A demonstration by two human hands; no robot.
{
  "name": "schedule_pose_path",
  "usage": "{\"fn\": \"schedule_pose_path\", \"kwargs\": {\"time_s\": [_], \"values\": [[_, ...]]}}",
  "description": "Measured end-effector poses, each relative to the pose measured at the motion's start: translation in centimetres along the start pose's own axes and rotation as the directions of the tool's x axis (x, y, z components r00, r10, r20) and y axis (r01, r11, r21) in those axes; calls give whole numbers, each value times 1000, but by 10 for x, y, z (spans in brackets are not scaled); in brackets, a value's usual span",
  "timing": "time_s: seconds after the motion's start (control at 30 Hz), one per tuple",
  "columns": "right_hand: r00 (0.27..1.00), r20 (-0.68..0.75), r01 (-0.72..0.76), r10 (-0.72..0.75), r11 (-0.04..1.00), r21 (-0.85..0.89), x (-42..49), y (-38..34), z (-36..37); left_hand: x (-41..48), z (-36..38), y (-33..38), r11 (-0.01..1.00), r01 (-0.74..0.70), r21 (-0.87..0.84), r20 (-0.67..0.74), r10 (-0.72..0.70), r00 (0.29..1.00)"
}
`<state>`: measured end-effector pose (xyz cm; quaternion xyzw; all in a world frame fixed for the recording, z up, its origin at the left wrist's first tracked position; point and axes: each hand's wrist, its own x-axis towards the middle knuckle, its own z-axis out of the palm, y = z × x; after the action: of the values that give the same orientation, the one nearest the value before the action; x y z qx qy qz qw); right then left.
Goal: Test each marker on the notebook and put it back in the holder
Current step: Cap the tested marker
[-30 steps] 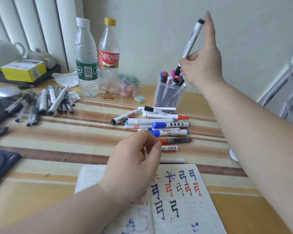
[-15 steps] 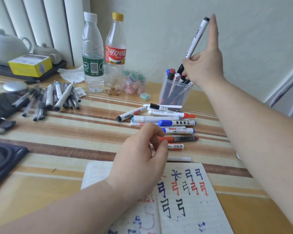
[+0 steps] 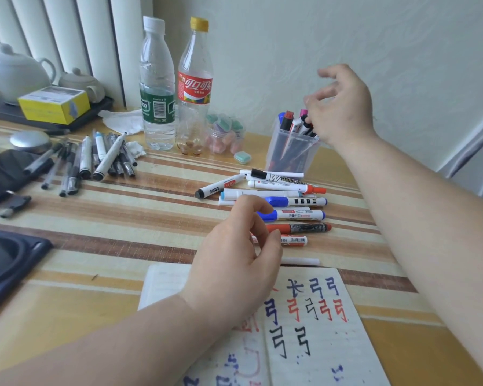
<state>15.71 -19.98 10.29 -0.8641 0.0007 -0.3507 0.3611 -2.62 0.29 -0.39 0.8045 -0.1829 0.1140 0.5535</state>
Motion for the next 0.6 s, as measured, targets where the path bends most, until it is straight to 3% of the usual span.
{"fn": "schedule_pose_path", "kwargs": {"time_s": [0.2,0.27,0.33,0.43,0.53,0.6], "values": [[990,-68,130,-127,991,34,-43,-7,-19,1,0,0,1000,2,28,-22,-2,1000],[991,35,129,-132,989,70,-78,-14,-30,2,-1,0,1000,21,14,-56,-20,998],[963,257,71,-81,996,49,-119,-18,-42,3,-2,-1,997,66,-26,-100,-68,993],[840,540,33,48,990,-138,-167,-21,-62,3,-3,2,991,99,-91,-143,-111,983],[778,618,80,110,959,-273,-192,-16,-77,5,-3,4,981,119,-152,-193,-147,970],[814,580,171,32,941,-291,-202,-9,-80,8,-5,1,967,133,-217,-226,-182,957]]}}
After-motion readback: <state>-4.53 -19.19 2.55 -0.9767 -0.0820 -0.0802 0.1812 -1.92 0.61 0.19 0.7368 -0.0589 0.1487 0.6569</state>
